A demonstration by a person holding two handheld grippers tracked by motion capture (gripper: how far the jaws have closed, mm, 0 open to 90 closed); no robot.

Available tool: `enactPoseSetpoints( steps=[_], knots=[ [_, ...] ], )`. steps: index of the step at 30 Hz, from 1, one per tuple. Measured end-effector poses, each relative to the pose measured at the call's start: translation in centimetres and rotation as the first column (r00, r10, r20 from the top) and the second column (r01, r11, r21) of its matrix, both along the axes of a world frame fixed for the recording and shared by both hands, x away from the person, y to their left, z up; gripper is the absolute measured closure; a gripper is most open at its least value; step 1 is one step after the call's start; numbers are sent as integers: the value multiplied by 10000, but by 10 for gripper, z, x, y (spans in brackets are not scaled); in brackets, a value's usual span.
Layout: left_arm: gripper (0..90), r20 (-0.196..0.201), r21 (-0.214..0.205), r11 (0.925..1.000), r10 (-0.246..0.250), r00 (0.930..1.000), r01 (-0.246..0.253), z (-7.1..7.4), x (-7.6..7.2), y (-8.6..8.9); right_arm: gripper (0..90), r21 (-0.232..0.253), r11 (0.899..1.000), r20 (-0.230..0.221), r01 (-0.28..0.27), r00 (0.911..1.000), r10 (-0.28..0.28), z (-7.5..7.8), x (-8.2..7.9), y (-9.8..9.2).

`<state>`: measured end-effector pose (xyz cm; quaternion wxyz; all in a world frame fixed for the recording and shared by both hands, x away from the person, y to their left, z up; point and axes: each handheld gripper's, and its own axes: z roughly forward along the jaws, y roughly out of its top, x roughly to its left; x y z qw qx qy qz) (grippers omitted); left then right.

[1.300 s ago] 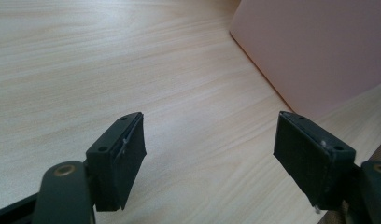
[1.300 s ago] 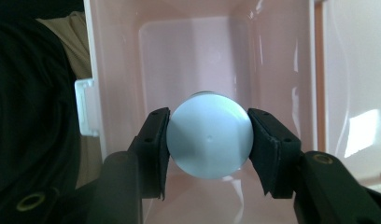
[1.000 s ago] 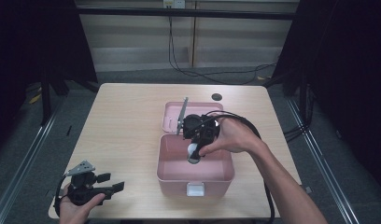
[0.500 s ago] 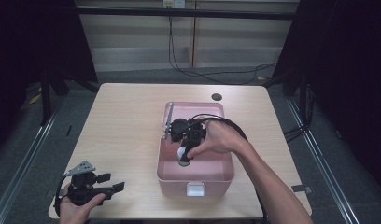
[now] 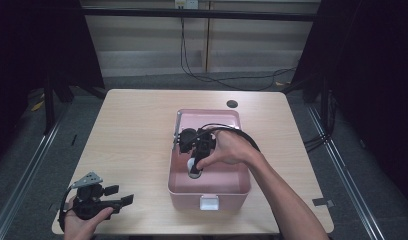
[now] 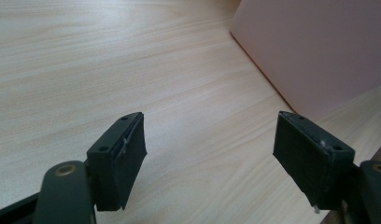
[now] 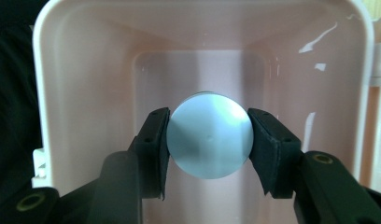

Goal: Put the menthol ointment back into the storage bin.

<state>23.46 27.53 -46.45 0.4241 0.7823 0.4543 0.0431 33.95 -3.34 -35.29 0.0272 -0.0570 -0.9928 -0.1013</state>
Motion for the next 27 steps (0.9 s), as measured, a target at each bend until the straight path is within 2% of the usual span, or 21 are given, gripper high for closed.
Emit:
enactPoseSetpoints(
  steps=[5, 9, 17, 27],
  knots=[
    [251, -17, -15, 10000, 33, 10000, -33, 0, 0, 0, 513, -51, 9999, -100, 161, 9998, -162, -6, 4, 4],
    [251, -12, -56, 10000, 49, 10000, -49, 0, 0, 0, 513, 101, 9998, -238, 183, 9996, -180, -12, 6, 11],
    [251, -41, 98, 9999, -123, 9999, 124, -1, 0, -3, 513, 218, 9994, -351, 287, 9990, -279, -26, 12, 18],
    [251, -15, 98, 9999, -109, 9999, 109, -1, -1, -3, 513, 80, 9999, -501, 137, 9987, -133, -40, 13, 26]
  ],
)
